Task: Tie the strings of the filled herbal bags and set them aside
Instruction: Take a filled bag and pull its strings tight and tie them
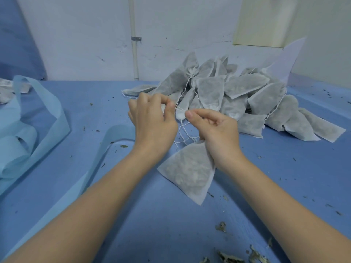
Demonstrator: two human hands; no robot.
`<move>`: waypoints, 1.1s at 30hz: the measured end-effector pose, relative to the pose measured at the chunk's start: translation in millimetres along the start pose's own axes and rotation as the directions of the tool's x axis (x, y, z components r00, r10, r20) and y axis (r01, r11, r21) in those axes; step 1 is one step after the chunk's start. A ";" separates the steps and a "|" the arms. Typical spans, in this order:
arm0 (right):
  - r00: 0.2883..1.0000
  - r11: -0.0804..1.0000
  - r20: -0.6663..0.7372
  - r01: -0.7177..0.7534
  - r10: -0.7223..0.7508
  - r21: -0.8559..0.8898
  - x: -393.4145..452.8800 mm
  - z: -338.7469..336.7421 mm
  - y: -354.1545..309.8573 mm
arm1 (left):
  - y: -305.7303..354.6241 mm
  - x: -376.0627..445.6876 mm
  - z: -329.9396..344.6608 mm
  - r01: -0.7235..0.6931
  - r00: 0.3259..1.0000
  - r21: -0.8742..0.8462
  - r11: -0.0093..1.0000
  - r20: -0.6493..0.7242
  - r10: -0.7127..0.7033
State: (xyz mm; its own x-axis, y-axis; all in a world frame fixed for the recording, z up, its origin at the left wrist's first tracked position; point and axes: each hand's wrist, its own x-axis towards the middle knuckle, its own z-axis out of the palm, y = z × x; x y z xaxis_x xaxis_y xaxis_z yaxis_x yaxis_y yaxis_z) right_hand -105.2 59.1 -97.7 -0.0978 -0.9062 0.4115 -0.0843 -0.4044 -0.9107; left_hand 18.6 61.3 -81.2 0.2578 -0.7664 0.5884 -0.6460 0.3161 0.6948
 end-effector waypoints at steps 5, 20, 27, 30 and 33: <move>0.998 0.999 -0.064 -0.003 0.007 0.053 -0.5 -6.7 -1.0 | 6.2 -5.3 4.3 0.131 0.984 -0.137 0.982 0.141 -0.112; 0.680 0.759 -0.487 -0.160 0.548 0.631 15.6 -28.6 8.4 | 5.1 -25.1 25.3 0.771 0.631 -0.521 0.366 0.702 -0.330; 0.946 0.922 -0.203 -0.171 0.252 0.347 8.3 -20.6 8.4 | 4.3 -22.1 22.8 0.783 0.621 -0.565 0.259 0.687 -0.377; 0.993 0.978 -0.032 -0.104 0.111 0.180 2.3 -19.6 7.0 | 1.3 -20.0 18.8 0.775 0.630 -0.592 0.223 0.688 -0.361; 0.997 0.999 0.064 -0.037 0.034 0.040 0.4 -20.7 8.1 | -2.5 -20.1 16.0 0.736 0.677 -0.606 0.301 0.662 -0.322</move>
State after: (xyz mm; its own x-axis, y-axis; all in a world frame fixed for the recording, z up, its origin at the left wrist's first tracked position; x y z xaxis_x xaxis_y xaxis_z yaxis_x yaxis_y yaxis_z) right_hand -126.4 58.1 -104.1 -0.0369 -0.9256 0.3766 -0.0409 -0.3752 -0.9261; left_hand 3.5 67.0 -101.4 -0.0934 -0.9907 -0.0989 0.4309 -0.1298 0.8930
